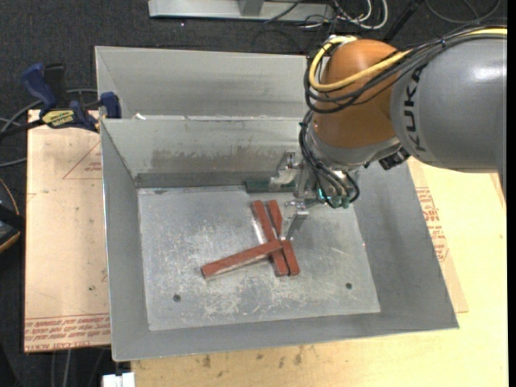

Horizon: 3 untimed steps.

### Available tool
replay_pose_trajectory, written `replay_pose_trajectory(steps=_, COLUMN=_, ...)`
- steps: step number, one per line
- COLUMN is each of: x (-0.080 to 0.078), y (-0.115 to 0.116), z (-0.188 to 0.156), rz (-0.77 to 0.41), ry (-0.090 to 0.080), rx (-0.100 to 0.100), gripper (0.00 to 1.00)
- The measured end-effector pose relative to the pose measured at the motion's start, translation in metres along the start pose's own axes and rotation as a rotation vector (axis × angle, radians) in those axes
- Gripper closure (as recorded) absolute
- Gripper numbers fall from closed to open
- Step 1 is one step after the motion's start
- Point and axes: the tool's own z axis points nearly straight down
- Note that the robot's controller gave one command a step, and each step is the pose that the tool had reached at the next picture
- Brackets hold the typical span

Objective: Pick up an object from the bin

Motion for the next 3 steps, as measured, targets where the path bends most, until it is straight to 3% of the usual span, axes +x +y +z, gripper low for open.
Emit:
replay_pose_trajectory(steps=1, x=0.020, y=0.017, z=0.104, rz=-0.113, ry=-0.012, rx=-0.003, gripper=1.00)
replay_pose_trajectory(steps=2, x=0.020, y=0.017, z=0.104, rz=-0.113, ry=-0.012, rx=-0.003, gripper=1.00)
replay_pose_trajectory(steps=3, x=0.009, y=0.014, z=-0.055, rz=-0.098, ry=-0.008, rx=0.000, gripper=1.00)
